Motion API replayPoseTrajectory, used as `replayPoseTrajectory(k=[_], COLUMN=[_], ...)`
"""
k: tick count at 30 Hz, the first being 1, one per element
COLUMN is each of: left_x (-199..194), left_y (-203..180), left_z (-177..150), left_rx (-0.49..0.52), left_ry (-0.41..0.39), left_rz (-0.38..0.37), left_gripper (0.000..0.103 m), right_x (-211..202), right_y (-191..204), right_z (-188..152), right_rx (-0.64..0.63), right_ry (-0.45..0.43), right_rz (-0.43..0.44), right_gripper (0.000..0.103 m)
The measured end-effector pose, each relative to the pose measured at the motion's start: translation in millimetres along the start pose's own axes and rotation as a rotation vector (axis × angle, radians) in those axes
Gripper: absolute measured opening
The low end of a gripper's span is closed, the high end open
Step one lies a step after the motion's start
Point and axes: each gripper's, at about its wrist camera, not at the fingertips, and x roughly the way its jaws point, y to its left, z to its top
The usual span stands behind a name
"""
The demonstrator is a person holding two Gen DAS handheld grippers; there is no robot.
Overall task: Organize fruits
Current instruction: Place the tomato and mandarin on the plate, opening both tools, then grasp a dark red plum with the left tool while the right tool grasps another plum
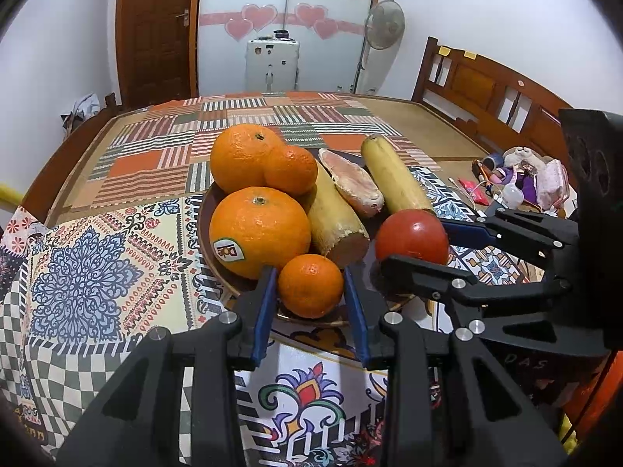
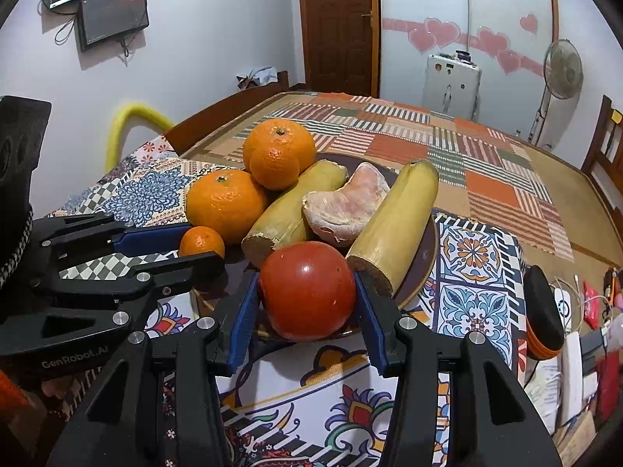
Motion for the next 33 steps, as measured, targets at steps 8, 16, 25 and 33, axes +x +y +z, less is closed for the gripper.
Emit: replayPoseTrajectory(k=[8, 16, 25, 33], left_x=[-4, -29, -76, -110], left_y=[-1, -1, -9, -17], left_z=[-2, -5, -17, -41], left_rx=[-0.001, -0.008, -0.001, -0.011], left_ry=[-0.002, -0.018, -0.060, -0.064], left_rz=[0.001, 0.009, 0.030, 0.024], left_gripper=[0.035, 0.038, 0.041, 0.041], right_x=[-17, -47, -89, -116], right_y=[1, 4, 13, 24], right_z=[-3, -8, -21, -43], right_rx=[-0.016, 0.015, 0.034, 0.048], right_ry=[-0.038, -0.080, -0.130, -0.141], right_rz=[-0.017, -0.020, -0.025, -0.042], right_gripper=[0.050, 0.050, 0.050, 0.054])
